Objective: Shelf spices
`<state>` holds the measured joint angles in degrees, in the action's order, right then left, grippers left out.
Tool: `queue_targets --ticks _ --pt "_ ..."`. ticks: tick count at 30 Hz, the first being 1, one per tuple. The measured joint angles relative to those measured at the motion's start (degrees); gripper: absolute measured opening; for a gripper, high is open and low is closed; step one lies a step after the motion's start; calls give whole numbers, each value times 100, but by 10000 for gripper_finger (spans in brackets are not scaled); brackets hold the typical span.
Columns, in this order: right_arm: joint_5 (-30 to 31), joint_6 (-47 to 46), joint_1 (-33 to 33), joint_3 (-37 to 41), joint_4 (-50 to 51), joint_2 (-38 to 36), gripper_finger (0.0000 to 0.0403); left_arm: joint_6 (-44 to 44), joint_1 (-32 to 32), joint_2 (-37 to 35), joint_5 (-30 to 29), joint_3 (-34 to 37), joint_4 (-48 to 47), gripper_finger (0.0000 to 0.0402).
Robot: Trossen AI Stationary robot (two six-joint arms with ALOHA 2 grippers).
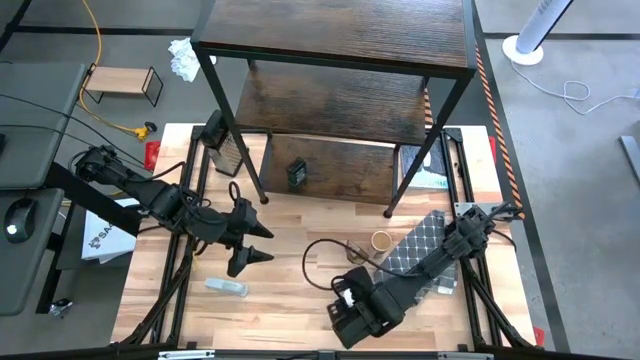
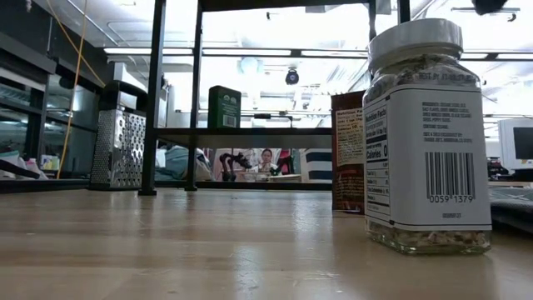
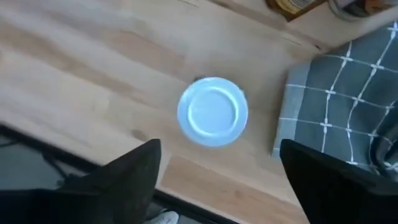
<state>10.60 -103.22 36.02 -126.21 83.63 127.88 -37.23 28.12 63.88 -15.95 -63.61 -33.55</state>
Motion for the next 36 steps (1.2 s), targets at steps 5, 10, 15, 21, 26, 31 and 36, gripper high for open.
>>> queue_targets --ticks 5,10,15,21,26,31,36 --pt "-12 -292 -159 151 -272 6 343 -61 0 0 44 0 5 294" --pt "-46 -271 -269 155 -363 47 344 -107 0 0 42 0 9 294" --pt "-311 -625 -312 157 -171 150 344 -167 -1 -1 62 0 10 294" --pt "-683 -778 -316 157 -379 438 344 -166 0 -2 126 0 13 294" --pt "-653 -749 -402 157 -457 665 344 -163 -1 -2 41 0 13 294" --pt "-494 -751 -539 160 -487 744 343 -162 -2 -2 40 0 9 294" --pt "-665 -755 -571 159 -415 747 300 -162 -2 -2 18 0 9 294"
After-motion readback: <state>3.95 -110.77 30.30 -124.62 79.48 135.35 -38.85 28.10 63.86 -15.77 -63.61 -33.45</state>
